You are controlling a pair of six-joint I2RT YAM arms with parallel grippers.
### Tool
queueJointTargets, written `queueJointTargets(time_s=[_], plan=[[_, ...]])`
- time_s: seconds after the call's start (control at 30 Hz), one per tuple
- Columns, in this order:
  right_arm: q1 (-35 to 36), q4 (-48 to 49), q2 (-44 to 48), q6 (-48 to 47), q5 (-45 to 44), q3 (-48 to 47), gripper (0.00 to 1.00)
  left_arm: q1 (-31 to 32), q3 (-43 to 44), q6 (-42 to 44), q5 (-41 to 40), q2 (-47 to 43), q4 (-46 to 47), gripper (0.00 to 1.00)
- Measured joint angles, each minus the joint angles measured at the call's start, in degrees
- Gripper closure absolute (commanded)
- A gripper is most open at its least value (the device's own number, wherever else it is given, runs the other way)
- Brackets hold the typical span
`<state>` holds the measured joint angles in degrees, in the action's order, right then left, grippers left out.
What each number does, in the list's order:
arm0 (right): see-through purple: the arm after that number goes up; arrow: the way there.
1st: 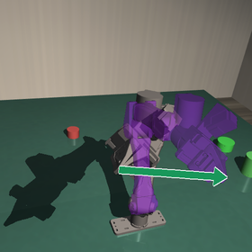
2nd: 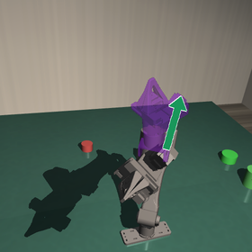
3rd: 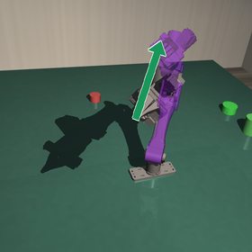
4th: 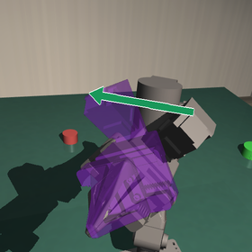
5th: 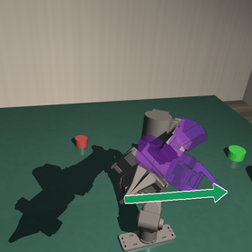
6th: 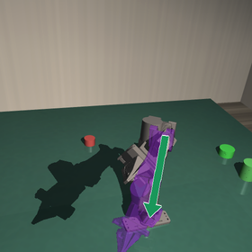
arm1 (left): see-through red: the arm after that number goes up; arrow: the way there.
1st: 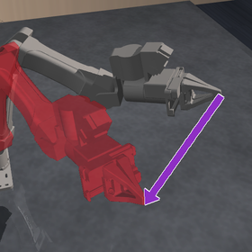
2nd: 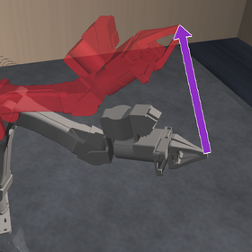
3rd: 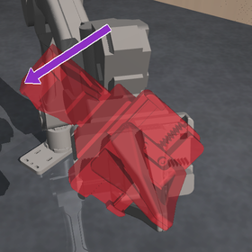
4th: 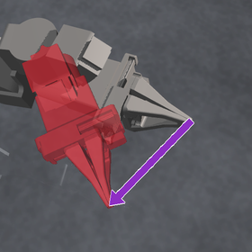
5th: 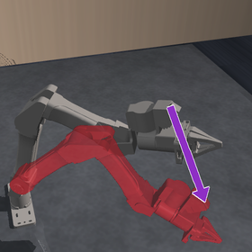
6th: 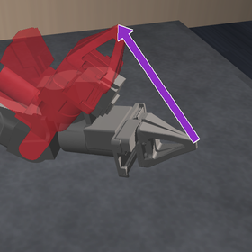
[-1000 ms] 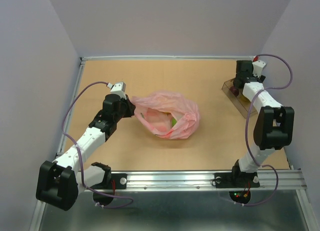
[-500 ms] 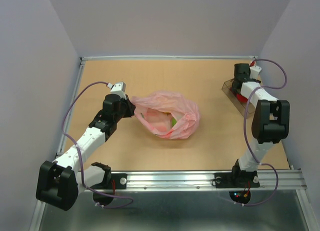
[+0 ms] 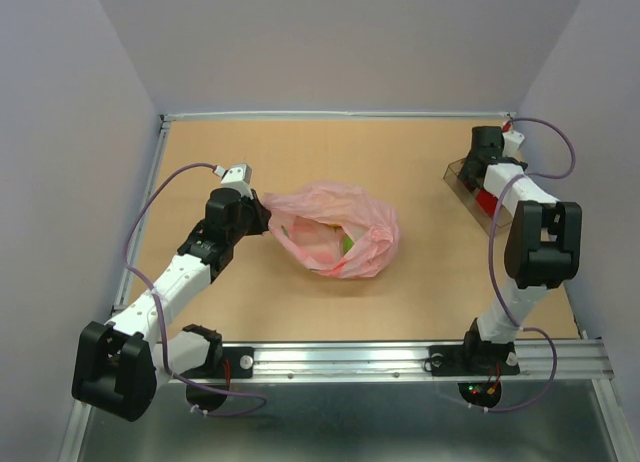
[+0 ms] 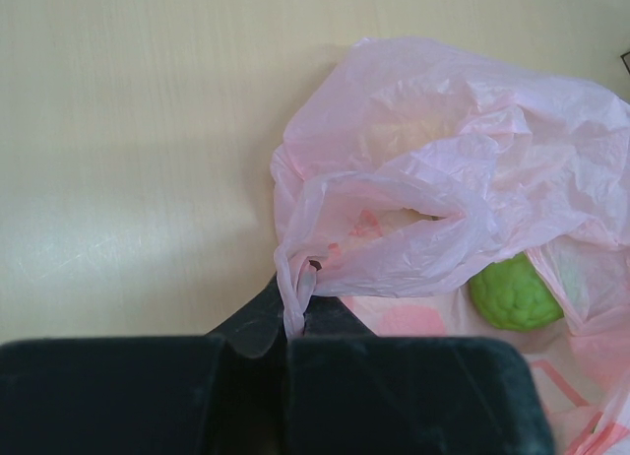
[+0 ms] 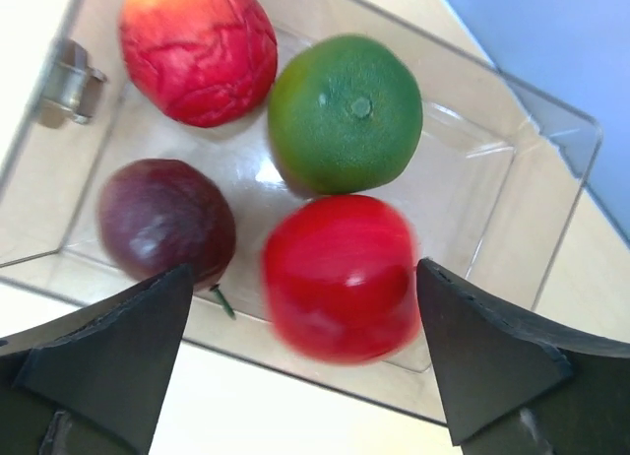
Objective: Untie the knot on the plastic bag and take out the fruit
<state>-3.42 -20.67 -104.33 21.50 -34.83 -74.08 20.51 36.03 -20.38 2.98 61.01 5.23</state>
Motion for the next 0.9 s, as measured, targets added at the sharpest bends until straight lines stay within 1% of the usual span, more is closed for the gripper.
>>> queueJointTargets(time_s=[0.1,0.27,0.37,0.43,0.5,0.6,0.63,0.67,0.73,0.8,0.9], plan=[[0.0,0.0,2.2,-0.3,0.9,0.0,0.00,0.0,0.0,0.0,0.0,0.0,0.0,1.00],[0.0,-0.8,9.6,-0.3,3.1,0.0,0.00,0.0,0.0,0.0,0.0,0.0,0.0,0.99],[0.5,-1.2,14.0,-0.3,7.9,0.1,0.00,0.0,0.0,0.0,0.0,0.0,0.0,0.99],[2.0,-1.2,17.8,-1.1,11.5,0.7,0.00,0.0,0.0,0.0,0.1,0.0,0.0,0.98],[5.6,-1.6,20.9,-2.1,14.1,1.6,0.00,0.0,0.0,0.2,0.2,0.0,0.0,0.98],[14.7,-1.7,24.2,-4.1,18.8,2.3,0.02,0.0,0.0,0.3,0.5,0.0,0.0,0.98],[18.1,-1.6,25.0,-5.2,20.8,2.5,0.05,0.0,0.0,0.3,0.7,0.0,0.0,0.97],[23.3,-1.7,25.7,-6.3,22.5,2.6,0.06,0.0,0.0,0.4,0.8,0.0,0.1,0.97],[28.9,-1.8,26.0,-7.7,25.3,2.6,0.08,0.0,0.0,0.4,1.2,0.0,0.1,0.97],[36.5,-2.0,25.8,-9.0,27.6,2.6,0.10,0.0,0.0,0.4,1.4,0.0,0.1,0.97],[45.5,-2.3,23.9,-10.5,29.4,2.2,0.16,0.0,0.0,0.4,1.7,0.0,0.1,0.97]])
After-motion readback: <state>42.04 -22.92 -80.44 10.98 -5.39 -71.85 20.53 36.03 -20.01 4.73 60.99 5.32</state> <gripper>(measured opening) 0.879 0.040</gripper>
